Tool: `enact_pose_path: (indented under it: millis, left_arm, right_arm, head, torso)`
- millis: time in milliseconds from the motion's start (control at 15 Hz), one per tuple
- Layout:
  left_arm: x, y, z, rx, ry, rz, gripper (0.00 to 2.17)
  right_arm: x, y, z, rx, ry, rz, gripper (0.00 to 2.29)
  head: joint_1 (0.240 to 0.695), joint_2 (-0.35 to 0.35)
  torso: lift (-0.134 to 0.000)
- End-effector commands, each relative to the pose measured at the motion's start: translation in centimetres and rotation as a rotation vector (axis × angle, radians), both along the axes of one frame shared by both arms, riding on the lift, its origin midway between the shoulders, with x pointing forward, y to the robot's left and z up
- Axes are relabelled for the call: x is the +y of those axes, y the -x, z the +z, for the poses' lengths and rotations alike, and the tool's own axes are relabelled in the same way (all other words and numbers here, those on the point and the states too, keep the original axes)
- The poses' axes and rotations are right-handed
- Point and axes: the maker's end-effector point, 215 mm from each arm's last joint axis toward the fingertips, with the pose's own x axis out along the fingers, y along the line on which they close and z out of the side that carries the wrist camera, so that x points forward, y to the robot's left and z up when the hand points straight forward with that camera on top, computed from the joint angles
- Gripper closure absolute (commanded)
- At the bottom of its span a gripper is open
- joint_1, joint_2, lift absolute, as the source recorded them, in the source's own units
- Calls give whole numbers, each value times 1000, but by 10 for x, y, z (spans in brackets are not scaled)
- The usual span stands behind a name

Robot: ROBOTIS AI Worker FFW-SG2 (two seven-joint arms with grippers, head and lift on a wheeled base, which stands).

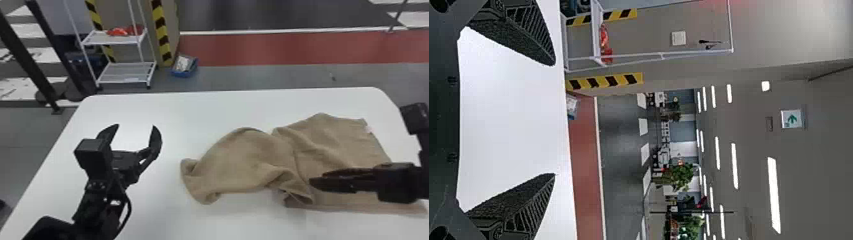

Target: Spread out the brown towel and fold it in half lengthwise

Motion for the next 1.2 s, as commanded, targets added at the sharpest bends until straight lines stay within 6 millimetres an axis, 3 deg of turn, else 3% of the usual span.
enact_pose_path:
  millis: [0,133,333,400,667,933,1133]
  left_arm:
    - [-5,-1,-5,16,-16,-5,83]
    - [-8,-1,-7,23,-17,-8,83]
    - [-5,-1,-6,24,-19,-1,83]
    - [-3,0,-5,22,-20,2,83]
    - [1,-1,-6,25,-23,10,83]
    - [-4,-5,-4,20,-22,-2,83]
    - [0,-4,-4,20,-25,5,83]
  right_arm:
    - [36,-22,48,-86,-63,71,113]
    - [82,-33,65,-119,-79,151,154]
    - [143,-25,42,-73,-37,259,286]
    - [154,-17,33,-52,-29,289,323]
    - [179,9,20,12,-53,388,323]
    - [205,28,-30,124,9,427,323]
    - [227,36,-45,167,22,455,323]
  head:
    - [695,94]
    - [695,127]
    - [695,182]
    - [695,203]
    - [695,289]
    - [695,323]
    - [695,350]
  torso:
    - [-125]
    - [-125]
    - [-125]
    - [-125]
    - [-125]
    - [-125]
    - [-125]
